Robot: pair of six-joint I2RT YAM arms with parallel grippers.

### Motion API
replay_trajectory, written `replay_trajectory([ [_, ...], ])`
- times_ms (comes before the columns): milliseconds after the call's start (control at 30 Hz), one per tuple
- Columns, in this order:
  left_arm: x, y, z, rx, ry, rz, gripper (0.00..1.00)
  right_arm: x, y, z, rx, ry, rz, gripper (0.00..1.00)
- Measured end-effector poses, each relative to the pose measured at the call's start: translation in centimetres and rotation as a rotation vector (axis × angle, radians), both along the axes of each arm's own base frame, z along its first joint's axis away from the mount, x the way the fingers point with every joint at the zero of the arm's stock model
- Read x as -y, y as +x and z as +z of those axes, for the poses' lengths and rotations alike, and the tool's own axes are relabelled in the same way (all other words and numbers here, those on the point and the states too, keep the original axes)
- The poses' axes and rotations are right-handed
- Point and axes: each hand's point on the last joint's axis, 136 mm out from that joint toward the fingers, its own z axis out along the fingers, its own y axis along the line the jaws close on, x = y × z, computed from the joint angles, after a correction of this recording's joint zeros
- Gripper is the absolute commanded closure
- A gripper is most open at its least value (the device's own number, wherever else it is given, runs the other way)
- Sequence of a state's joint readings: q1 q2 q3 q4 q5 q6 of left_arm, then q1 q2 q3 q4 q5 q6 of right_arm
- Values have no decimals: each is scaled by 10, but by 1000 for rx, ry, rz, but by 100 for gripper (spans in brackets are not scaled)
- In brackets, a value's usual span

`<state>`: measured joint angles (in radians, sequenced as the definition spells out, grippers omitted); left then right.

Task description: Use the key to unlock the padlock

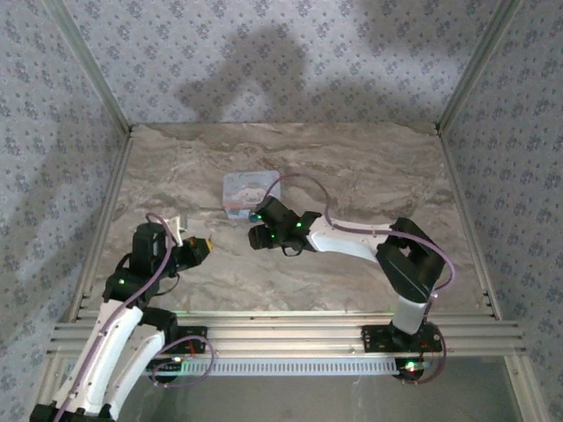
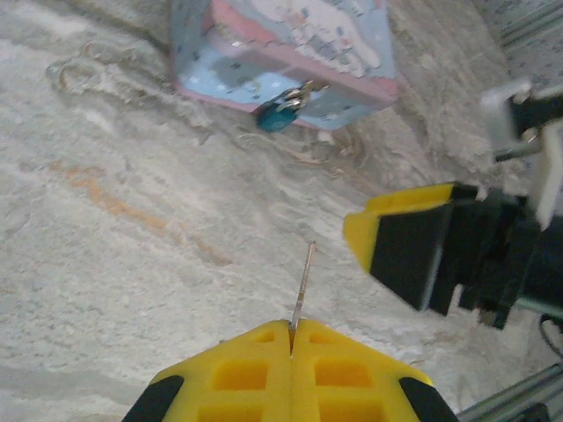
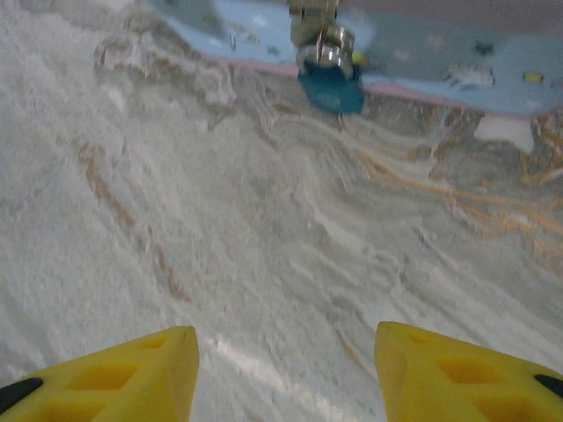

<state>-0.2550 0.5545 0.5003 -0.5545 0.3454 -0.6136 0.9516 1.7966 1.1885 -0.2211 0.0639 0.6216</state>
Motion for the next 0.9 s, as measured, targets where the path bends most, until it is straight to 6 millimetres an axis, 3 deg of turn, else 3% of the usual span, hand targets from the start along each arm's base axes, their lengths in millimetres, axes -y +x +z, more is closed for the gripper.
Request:
replay_trajectory([
  [133, -5, -4, -28, -55, 22, 20, 100, -7, 15, -1, 31, -14, -35, 46],
  [300, -8, -3, -45, -65, 21, 48, 100, -15, 32, -9, 60, -41, -75, 46],
  [600, -11, 0, -46, -39, 24, 67, 100, -19, 59, -24, 126, -99, -179, 48],
  [900, -9, 3, -53, -72, 66, 35, 100, -27, 70, -30, 150, -130, -217, 44],
])
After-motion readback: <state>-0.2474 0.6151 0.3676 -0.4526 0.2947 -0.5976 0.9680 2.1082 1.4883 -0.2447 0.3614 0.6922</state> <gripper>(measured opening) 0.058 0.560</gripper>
